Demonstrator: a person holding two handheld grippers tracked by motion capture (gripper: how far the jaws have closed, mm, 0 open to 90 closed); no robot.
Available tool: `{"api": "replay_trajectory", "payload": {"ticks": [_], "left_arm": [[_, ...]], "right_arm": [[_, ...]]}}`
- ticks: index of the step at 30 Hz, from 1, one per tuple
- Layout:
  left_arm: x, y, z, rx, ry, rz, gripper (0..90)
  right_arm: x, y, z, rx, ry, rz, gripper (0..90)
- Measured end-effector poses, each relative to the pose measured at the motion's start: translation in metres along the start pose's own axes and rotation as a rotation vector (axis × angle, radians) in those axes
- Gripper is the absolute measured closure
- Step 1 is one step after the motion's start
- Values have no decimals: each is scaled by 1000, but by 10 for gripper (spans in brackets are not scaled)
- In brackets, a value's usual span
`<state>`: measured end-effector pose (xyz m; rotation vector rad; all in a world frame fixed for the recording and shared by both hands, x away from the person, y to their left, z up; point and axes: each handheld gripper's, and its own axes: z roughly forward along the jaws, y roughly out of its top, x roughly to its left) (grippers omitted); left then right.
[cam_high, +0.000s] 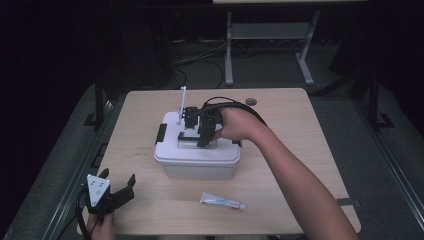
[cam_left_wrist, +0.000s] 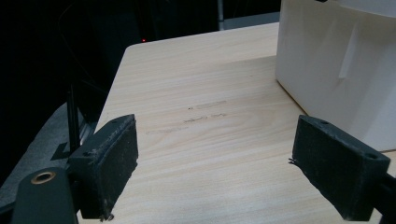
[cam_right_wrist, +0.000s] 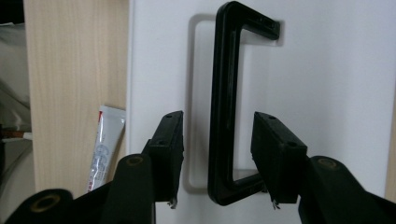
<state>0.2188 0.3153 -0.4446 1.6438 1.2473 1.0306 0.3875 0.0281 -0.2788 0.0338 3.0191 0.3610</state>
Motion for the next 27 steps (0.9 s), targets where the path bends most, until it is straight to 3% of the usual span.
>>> {"api": "replay_trajectory", "payload": {"ticks": [3,7,19,27], "left_arm": [[0,0,0,-3,0,-2,136],[0,0,0,-3,1,-2,136],[1,0,1,-3,1,-6,135],[3,-1,0,-8,5,-24,136]], "right_arm": [[-4,0,4,12,-1,7,649],[-7,-2,2,4,1,14,685],[-20,0,-12,-12,-33,32,735],[-32,6,-8,11,-19,42,747]]}}
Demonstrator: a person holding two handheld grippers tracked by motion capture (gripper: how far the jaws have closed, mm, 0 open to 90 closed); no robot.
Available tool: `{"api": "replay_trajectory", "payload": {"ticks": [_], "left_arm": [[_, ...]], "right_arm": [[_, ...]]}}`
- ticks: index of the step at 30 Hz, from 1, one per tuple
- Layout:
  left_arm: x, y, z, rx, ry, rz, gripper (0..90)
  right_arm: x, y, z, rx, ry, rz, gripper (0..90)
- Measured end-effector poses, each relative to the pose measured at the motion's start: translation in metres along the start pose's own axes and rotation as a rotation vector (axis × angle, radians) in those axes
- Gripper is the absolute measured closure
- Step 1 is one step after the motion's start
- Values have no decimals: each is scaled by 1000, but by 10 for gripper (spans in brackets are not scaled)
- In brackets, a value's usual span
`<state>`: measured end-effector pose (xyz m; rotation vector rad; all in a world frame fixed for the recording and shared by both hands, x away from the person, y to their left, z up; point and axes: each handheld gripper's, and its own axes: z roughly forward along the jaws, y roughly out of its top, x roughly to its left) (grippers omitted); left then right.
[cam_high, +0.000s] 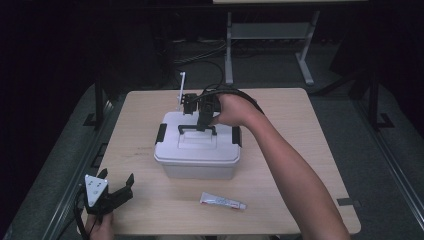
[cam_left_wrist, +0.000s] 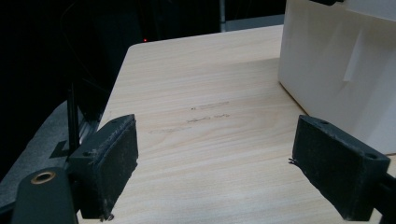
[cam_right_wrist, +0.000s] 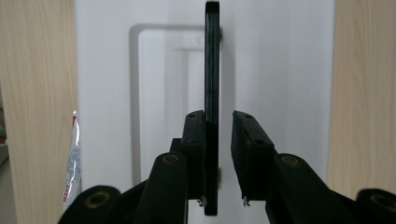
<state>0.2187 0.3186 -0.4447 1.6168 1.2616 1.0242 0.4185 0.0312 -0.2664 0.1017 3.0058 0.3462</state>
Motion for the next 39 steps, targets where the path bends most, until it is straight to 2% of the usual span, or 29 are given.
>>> {"api": "replay_trajectory", "payload": {"ticks": [3,12,16,30,39], "left_arm": [[1,0,0,4,0,4,136],[3,0,0,6,3,8,135],[3,0,-1,3,7,0,136],[3,0,-1,1,7,-3,136],[2,0,-1,-1,8,-2,136]], "right_arm": [[-4,2,1,-11,18,7,756],[-12,10,2,12,32,4,756],[-13,14,6,38,34,-2,764],[-17,19,9,49,66,-7,823],[-14,20,8,52,62,-16,833]]}}
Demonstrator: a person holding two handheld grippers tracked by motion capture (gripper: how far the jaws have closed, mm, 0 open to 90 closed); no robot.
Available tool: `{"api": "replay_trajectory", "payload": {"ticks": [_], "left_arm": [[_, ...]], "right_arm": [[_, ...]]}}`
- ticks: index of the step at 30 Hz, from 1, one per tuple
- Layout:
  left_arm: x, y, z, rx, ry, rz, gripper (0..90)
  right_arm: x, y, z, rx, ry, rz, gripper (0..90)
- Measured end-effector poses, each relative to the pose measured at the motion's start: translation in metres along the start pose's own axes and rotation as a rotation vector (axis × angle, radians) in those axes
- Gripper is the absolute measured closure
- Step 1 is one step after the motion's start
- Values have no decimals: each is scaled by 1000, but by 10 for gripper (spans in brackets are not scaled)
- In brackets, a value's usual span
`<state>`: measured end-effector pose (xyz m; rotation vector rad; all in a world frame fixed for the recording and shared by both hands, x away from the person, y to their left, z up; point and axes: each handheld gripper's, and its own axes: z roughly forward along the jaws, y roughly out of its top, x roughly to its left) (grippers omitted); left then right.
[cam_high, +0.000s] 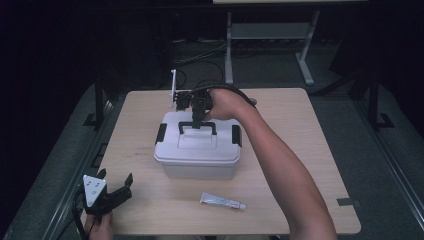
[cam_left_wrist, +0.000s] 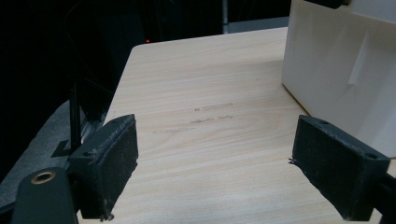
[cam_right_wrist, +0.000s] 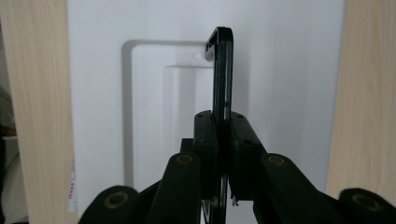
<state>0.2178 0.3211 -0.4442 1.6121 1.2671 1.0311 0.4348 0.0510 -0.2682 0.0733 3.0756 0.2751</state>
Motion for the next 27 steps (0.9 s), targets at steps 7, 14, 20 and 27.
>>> {"api": "replay_trajectory", "payload": {"ticks": [7,14,20,27], "left_arm": [[-1,0,0,-5,5,2,135],[-1,0,-1,-3,5,7,135],[-1,1,-1,-4,4,9,135],[-3,1,-1,-2,6,15,135]], "right_arm": [[1,0,-3,-14,6,1,836],[2,-3,-9,-33,9,7,838],[4,-5,-15,-44,2,6,838],[8,-9,-26,-68,-13,9,838]]}}
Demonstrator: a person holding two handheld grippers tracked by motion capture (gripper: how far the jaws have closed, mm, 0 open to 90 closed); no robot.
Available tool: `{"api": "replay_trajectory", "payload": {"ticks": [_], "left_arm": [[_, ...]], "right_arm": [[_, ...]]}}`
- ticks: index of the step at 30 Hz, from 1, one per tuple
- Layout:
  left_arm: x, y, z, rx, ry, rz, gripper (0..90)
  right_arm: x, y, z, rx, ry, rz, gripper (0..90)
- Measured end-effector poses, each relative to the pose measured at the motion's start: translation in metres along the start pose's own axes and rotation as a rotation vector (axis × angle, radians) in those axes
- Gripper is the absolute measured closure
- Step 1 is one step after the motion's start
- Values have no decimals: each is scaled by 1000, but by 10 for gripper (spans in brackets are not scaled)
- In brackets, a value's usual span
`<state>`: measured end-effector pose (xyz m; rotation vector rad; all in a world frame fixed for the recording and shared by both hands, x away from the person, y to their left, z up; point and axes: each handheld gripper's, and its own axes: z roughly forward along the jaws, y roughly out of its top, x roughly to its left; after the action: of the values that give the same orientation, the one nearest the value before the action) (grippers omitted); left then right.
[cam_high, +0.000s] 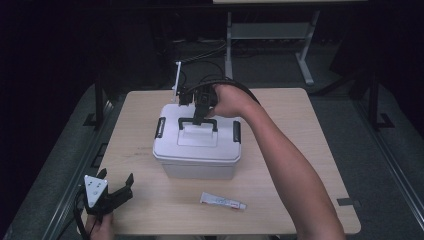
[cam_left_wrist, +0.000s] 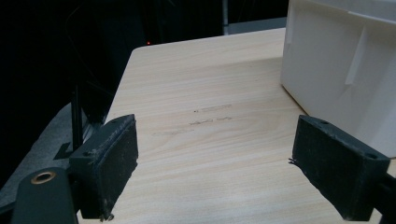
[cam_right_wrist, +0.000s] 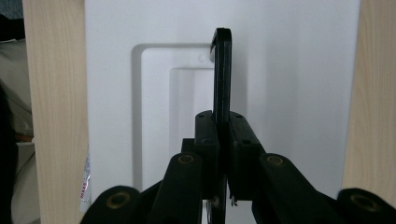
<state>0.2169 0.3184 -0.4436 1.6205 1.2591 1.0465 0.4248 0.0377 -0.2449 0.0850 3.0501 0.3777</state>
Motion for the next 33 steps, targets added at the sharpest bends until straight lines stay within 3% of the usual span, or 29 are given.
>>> {"api": "replay_trajectory", "payload": {"ticks": [6,16,33], "left_arm": [[0,0,0,5,-6,1,136],[-2,0,1,-5,-5,-3,135],[0,0,0,-2,4,-4,136]], "right_arm": [[3,-7,-14,-25,-17,-6,838],[8,-23,-34,-22,-45,13,838],[15,-78,-62,-30,-88,75,838]]}}
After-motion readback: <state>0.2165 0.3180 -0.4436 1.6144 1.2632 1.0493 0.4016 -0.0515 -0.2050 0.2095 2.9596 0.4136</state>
